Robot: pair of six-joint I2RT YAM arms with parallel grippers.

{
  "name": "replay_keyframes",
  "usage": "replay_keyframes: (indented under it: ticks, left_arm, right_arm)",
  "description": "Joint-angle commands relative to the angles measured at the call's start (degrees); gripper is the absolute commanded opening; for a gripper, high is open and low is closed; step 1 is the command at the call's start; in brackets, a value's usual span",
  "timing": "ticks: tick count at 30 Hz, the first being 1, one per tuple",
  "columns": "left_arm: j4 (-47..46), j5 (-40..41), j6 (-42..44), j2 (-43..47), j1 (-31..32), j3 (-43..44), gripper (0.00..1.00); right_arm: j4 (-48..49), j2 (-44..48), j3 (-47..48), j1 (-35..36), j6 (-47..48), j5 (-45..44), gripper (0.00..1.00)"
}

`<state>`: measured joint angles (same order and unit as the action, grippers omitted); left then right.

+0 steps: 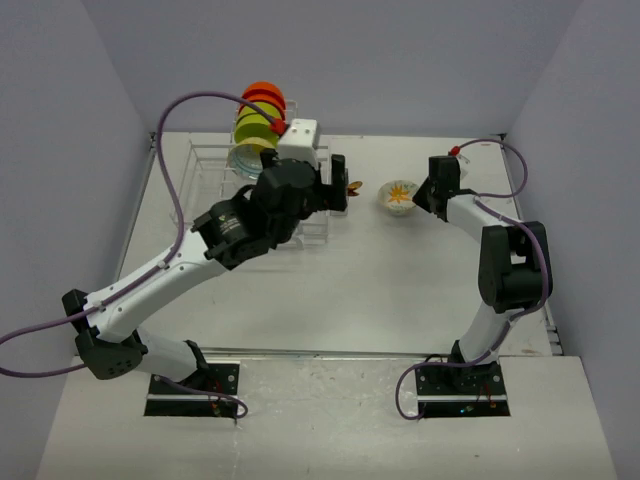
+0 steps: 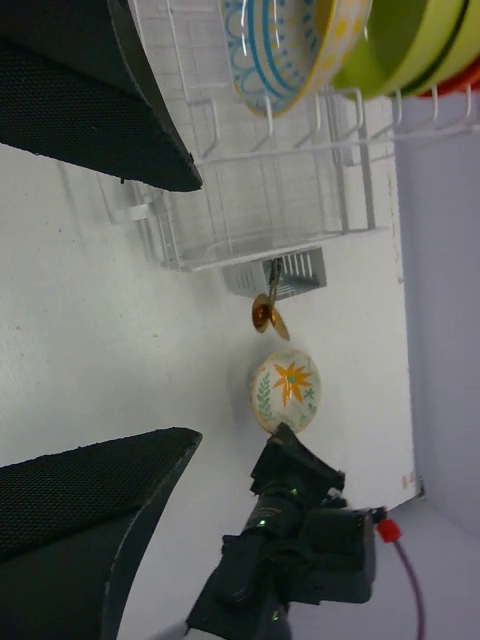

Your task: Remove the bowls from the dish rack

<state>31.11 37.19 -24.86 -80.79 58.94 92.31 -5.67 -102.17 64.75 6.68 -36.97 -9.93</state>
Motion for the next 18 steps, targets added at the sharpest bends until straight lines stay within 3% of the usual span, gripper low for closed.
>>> replay_keyframes:
  ticks: [1,2,4,6,9,14,18]
  left_arm:
    - [8.4,1.1,-10.4,2.4,-10.1,3.7,1.00]
    - [7.8,-0.6,-11.3,2.7,-12.4,3.7,1.00]
    - [7.6,-4.9,-14.0,2.7,-17.8,4.2,1.00]
    - [6.7,-7.3,-16.2,2.6,-20.3,4.5,1.00]
    - [7.1,-7.0,-22.4,2.5,-20.6,5.2,1.00]
    - [5.9,-7.8,-39.4,5.9,-20.8,0.6,1.00]
    - [2.9,-7.4,-49.7,8.0,-22.0,-5.6,1.00]
  right_arm:
    - [-1.5,-1.4,7.7,-0.7,-3.5,-5.4,0.16]
    - [-2.1,-1.7,8.0,-0.8,-4.2,-6.2,0.53]
    - [-5.1,-0.8,8.5,-0.8,-5.5,-7.8,0.83]
    - [-6.1,2.7,6.6,-0.7,-6.4,-9.4,0.99]
    - [-6.5,7.9,4.2,-0.7,-6.4,-10.2,0.99]
    - [-11.0,26.4,-3.0,-0.8,-9.0,-9.6,0.99]
    - [-7.4,41.7,-14.1,-0.7,-9.5,-1.7,0.99]
